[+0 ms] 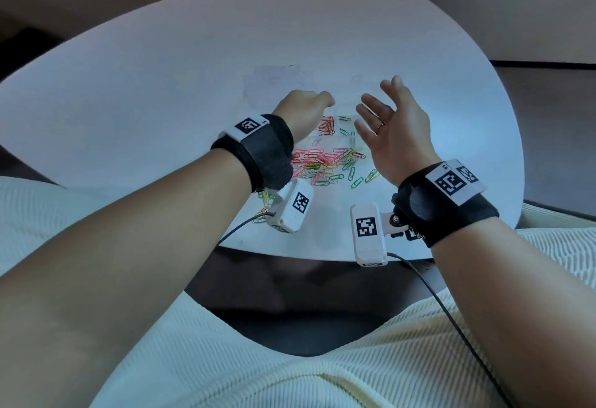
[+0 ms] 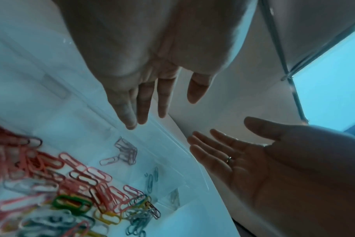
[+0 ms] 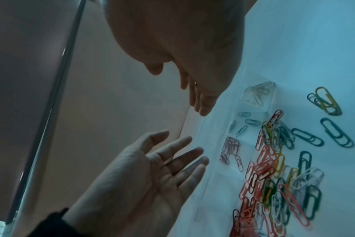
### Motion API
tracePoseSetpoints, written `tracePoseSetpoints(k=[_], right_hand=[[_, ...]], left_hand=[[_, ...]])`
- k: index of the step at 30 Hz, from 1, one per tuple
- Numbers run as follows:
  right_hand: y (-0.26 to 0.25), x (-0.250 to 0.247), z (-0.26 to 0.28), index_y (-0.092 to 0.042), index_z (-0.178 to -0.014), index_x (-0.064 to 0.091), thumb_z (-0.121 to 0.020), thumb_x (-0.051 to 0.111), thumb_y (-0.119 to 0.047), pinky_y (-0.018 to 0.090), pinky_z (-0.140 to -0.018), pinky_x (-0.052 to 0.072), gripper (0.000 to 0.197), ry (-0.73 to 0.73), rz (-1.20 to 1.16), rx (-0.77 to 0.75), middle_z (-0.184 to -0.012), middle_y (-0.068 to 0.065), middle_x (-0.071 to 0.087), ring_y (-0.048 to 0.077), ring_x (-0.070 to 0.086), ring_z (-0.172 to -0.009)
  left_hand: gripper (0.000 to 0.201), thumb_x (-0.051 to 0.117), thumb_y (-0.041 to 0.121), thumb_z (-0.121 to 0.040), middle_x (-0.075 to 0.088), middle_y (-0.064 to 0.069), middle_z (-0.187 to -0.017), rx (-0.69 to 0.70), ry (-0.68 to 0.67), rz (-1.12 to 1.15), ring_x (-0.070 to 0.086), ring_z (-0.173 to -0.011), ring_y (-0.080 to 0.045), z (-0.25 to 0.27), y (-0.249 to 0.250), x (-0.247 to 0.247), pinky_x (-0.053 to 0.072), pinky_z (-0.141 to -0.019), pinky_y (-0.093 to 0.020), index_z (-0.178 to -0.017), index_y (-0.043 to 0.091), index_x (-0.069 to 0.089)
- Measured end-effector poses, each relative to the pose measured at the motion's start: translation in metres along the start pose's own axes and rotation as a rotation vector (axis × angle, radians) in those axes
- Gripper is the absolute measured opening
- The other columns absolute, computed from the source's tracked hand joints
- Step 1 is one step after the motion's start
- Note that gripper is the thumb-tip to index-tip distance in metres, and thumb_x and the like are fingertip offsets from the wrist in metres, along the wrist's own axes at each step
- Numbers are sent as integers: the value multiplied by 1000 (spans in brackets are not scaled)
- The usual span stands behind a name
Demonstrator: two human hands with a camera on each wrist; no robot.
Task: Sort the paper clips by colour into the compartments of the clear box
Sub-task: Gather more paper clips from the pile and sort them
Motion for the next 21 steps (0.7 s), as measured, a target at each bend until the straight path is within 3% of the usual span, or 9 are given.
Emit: tracePoseSetpoints(k=[3,6,9,12,17,19,21], right_hand=[[-9,2,10,-17,-124,56,-100,47,-29,31,-79,56,29,-20,61,-98,-111,8,71,23,71,-97],[-28,7,26,-14,-112,63,-99,45,-15,29,-65,53,22,-160,202,-237,-94,9,73,24,70,-78],[-43,9,40,-14,-106,68,-97,48,-10,27,-64,50,23,-303,448,-353,-87,6,74,23,69,-72],[-42,2,43,-19,-104,70,-95,53,-11,29,-68,51,21,-393,697,-335,-91,5,75,23,70,-75],[-18,-22,34,-20,-104,68,-89,67,-11,33,-72,54,18,-329,959,-256,-91,6,75,18,71,-76],[1,-27,31,-18,-102,69,-87,69,-13,27,-65,52,16,-337,1103,-277,-84,3,74,10,68,-70],[24,-25,30,-19,-99,72,-86,72,-18,12,-56,46,14,-385,1267,-284,-75,-4,71,-4,61,-58]], left_hand=[[20,51,26,-94,62,5,-96,188,54,-263,57,-91,-13,16,2,-14,45,-77,-23,-103,17,67],[16,54,23,-89,64,8,-92,293,60,-529,58,-85,-13,38,-1,-37,43,-72,-24,-97,25,68],[14,55,23,-87,64,9,-92,268,-25,-738,60,-84,-16,57,-8,-56,47,-76,-29,-95,31,65],[12,58,26,-86,64,12,-89,275,-74,-873,59,-81,-15,73,-19,-60,49,-74,-31,-95,32,64],[10,59,27,-86,60,13,-84,255,-92,-950,59,-80,-17,77,-43,-52,43,-66,-27,-92,33,62],[9,59,25,-84,62,9,-87,237,-97,-978,59,-81,-19,75,-53,-52,43,-65,-28,-88,32,61],[9,58,22,-84,64,6,-91,225,-126,-1028,58,-82,-19,74,-64,-52,42,-65,-29,-90,29,61]])
Point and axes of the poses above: each hand's wrist, its own z-axis away from the middle knuckle, its own x-axis out of the palm, y = z × x, the point moved 1 cm from there along -z, towards the middle knuckle
